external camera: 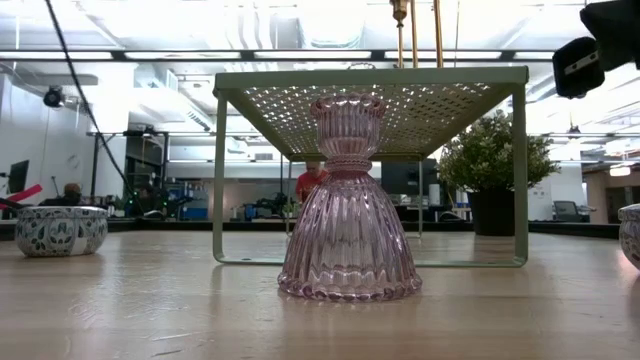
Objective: Pick & Place candle stick holders
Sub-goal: Put the purple vase on the shelf aligned with the other purple vase
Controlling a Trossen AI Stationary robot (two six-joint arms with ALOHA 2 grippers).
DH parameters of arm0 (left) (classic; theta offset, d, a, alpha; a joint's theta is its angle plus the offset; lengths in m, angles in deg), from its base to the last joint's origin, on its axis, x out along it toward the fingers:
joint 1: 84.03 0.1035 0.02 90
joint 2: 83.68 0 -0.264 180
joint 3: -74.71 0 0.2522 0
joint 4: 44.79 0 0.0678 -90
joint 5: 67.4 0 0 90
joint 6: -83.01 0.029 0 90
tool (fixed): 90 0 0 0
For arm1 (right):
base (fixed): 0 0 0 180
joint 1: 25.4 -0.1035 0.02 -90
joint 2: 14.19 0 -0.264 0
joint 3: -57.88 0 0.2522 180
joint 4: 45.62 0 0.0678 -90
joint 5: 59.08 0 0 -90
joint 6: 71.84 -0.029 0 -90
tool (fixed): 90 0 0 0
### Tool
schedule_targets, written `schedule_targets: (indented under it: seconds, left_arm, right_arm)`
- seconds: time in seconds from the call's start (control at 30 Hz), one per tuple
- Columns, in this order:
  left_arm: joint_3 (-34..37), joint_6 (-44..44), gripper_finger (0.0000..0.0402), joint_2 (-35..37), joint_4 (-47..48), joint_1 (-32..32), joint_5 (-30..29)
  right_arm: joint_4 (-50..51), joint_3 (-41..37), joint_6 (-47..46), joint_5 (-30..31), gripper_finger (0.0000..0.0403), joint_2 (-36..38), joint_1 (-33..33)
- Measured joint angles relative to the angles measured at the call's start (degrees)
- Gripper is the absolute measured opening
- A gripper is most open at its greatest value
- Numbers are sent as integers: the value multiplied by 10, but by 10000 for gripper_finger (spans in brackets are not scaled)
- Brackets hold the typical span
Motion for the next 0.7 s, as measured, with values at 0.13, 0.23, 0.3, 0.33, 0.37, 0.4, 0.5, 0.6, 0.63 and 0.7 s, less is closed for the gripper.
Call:
schedule_targets:
  seconds: [0.13, 0.23, 0.3, 0.33, 0.37, 0.4, 0.5, 0.6, 0.63, 0.7]
  left_arm:
    - [-90, 16, 147, -74, 66, -8, 0]
    - [-143, 25, 147, -127, 113, -9, -1]
    - [-175, 25, 147, -157, 149, -9, 0]
    - [-190, 27, 147, -171, 163, -9, 0]
    - [-206, 31, 147, -184, 176, -9, -1]
    - [-220, 38, 147, -196, 184, -9, -3]
    - [-258, 56, 147, -237, 214, -9, -3]
    - [-295, 76, 147, -272, 256, -9, -4]
    - [-308, 81, 147, -280, 270, -9, -4]
    - [-327, 86, 147, -298, 293, -8, -12]
  right_arm:
    - [0, -19, -1, 0, 8, 22, 0]
    - [0, -40, -7, 0, 8, 39, 0]
    - [-5, -47, -15, -3, 8, 46, 0]
    - [-7, -48, -17, -12, 8, 47, 0]
    - [-9, -47, -17, -18, 8, 47, 0]
    - [-8, -47, -17, -20, 8, 47, 0]
    - [-7, -48, -12, -17, 8, 44, 1]
    - [-8, -48, -8, -15, 8, 42, 0]
    - [-7, -48, -8, -14, 8, 42, 0]
    - [-8, -48, -8, -13, 8, 42, 0]
